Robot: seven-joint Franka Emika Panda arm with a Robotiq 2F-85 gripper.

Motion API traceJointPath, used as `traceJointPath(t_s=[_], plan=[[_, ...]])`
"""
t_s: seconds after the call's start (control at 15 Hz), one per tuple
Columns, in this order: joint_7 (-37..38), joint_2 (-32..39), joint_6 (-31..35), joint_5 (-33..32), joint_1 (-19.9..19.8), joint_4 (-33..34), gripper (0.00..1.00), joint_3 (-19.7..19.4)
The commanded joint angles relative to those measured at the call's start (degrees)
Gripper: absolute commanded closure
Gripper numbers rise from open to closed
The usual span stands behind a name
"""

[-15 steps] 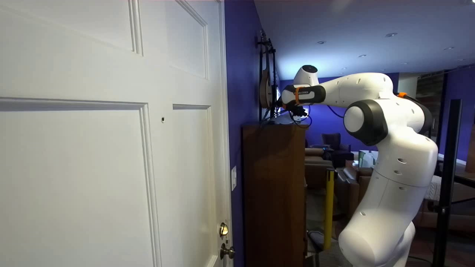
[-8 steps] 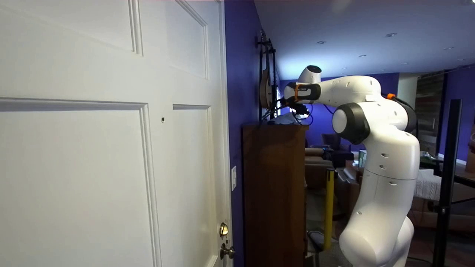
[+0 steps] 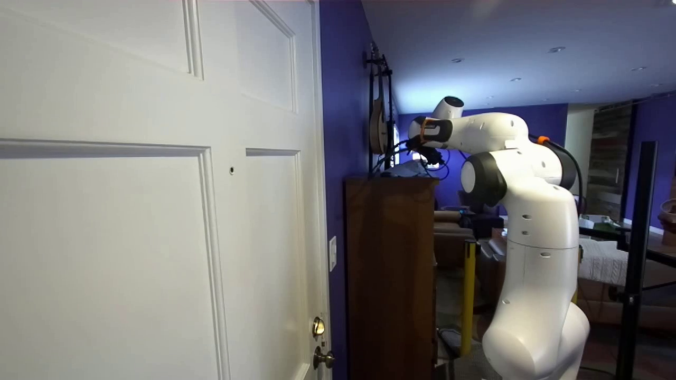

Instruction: Hang the snapback on the door

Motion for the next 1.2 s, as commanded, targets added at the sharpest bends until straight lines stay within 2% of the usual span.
traceJointPath(t_s=[0.0, 0.2, 0.33, 0.4, 0.47, 0.53, 0.73, 1.13], plan=[[-3.27, 4.64, -2.40, 8.16, -1.83, 5.21, 0.00, -0.81], [-7.48, 6.59, -2.54, 16.30, -3.88, 6.99, 0.00, 0.09], [-8.08, 7.83, -3.43, 18.65, -5.19, 8.40, 0.00, 0.42], [-7.79, 8.47, -4.13, 18.66, -5.77, 9.16, 0.25, 0.45], [-7.08, 9.11, -4.66, 18.17, -6.32, 9.90, 0.26, 0.43], [-6.46, 9.60, -5.71, 17.35, -6.87, 10.67, 0.32, 0.43], [-5.34, 10.91, -7.81, 16.67, -8.57, 12.72, 0.56, 0.82], [-5.86, 10.92, -12.46, 16.50, -10.31, 14.81, 0.96, 2.71]])
